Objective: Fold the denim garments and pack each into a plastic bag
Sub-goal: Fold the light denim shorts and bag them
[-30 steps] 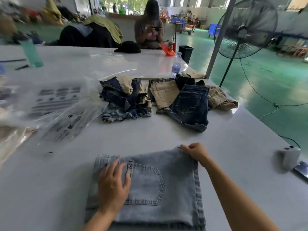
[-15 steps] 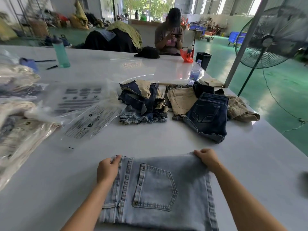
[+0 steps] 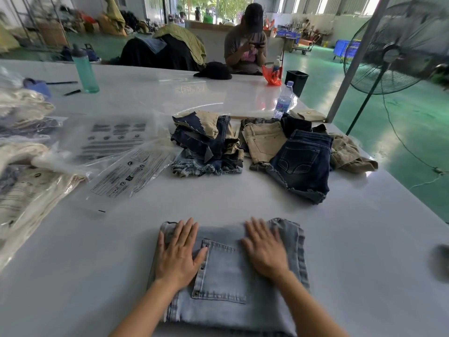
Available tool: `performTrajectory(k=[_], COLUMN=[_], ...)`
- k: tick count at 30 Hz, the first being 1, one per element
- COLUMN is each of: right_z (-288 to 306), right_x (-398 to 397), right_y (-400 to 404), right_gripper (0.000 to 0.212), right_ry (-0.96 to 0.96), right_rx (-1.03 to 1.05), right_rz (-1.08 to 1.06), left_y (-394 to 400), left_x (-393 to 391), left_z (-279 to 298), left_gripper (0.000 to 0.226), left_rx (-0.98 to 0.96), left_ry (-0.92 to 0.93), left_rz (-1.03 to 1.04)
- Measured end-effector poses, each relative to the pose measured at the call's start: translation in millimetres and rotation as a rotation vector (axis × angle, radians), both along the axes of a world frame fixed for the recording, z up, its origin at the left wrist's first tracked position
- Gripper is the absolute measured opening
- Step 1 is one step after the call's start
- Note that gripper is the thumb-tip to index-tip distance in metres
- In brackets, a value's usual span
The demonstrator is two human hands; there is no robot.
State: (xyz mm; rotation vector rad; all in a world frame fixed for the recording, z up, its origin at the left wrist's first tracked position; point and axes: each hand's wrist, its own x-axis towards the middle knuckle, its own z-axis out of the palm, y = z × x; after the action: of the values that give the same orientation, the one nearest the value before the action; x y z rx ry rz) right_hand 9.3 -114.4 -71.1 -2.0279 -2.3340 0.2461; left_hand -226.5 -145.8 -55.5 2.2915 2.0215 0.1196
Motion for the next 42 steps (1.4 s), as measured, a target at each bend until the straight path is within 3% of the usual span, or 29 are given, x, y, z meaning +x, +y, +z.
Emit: performTrajectory(k=[3, 5, 7, 11, 13, 15, 16, 18, 19, 21, 24, 26, 29, 31, 33, 35, 36, 37, 39, 42], right_z=[13.2, 26.8, 27.1, 11.7, 19.4, 26.6, 33.4, 36.0, 37.7, 32.8, 32.2, 34.4, 38.4, 38.1, 31.9, 25.6, 24.6, 23.0, 21.5, 25.1], right_x=[71.9, 91.1, 79.6, 37.4, 35.2, 42.0, 43.9, 49.8, 52.6, 58.8, 59.8, 59.5, 63.9, 67.5, 67.8, 65.0, 65.9, 68.0, 72.8, 70.9], right_y=[9.0, 4.3, -10.6, -68.3, -91.6, -111.2, -122.5, -140.0, -143.5, -144.4, -142.5, -143.5, -149.8, -154.4, -161.6, -170.8, -174.7, -177.6, -182.5, -183.1], right_gripper=[0.057, 0.061, 0.064, 0.067, 0.061, 0.042, 0.043, 0.053, 0.049, 0.036, 0.047, 0.05, 0.023, 0.046, 0.058, 0.059, 0.049, 0.034, 0.029, 0.019], right_ry=[0.007, 0.068, 0.148, 0.205, 0.219, 0.292, 0.311, 0.174, 0.118, 0.204, 0.234, 0.172, 0.145, 0.146, 0.073, -0.003, 0.021, 0.09, 0.329, 0.544], right_rx=[-0.127, -0.164, -0.088, -0.06, 0.162, 0.443, 0.47, 0.295, 0.23, 0.191, 0.17, 0.147, 0.328, 0.497, 0.579, 0.522, 0.501, 0.516, 0.533, 0.346], right_rz=[-0.333, -0.531, -0.574, -0.47, -0.428, -0.222, -0.077, 0.214, 0.325, 0.437, 0.445, 0.445, 0.436, 0.362, 0.372, 0.425, 0.418, 0.354, 0.037, -0.53], left_y=[0.1, -11.9, -31.3, -45.2, -46.0, -54.8, -59.3, -74.5, -78.3, -78.4, -77.9, -77.5, -77.8, -81.7, -87.8, -94.3, -95.4, -95.5, -92.0, -89.6], left_x=[-6.1, -5.9, -8.2, -10.9, -9.6, -6.1, -5.7, -6.5, -7.3, -7.5, -7.2, -7.2, -8.6, -11.6, -14.4, -14.0, -12.3, -10.4, -8.1, -14.1], left_z=[2.1, 5.2, 3.3, -4.7, 9.6, 17.2, 15.2, 10.8, 13.7, 14.7, 12.0, 12.5, 16.7, 13.8, 8.1, 6.9, 6.7, 9.5, 11.5, 13.0], left_gripper=[0.098, 0.094, 0.08, 0.097, 0.102, 0.093, 0.088, 0.08, 0.073, 0.067, 0.03, 0.055, 0.054, 0.047, 0.048, 0.048, 0.048, 0.05, 0.058, 0.075], left_rx=[-0.095, -0.049, -0.009, -0.085, -0.097, -0.043, -0.058, -0.086, -0.068, -0.002, 0.155, 0.154, 0.178, 0.193, 0.202, 0.092, 0.104, 0.129, 0.227, 0.295], left_ry=[0.006, -0.007, -0.037, -0.004, -0.023, -0.077, -0.138, -0.175, -0.105, -0.034, -0.136, -0.175, -0.259, -0.294, -0.153, -0.077, -0.122, -0.202, -0.304, -0.274], left_rz=[-0.019, -0.033, -0.073, -0.081, -0.116, -0.23, -0.325, -0.589, -0.689, -0.723, -0.759, -0.726, -0.682, -0.66, -0.714, -0.703, -0.669, -0.614, -0.459, -0.113])
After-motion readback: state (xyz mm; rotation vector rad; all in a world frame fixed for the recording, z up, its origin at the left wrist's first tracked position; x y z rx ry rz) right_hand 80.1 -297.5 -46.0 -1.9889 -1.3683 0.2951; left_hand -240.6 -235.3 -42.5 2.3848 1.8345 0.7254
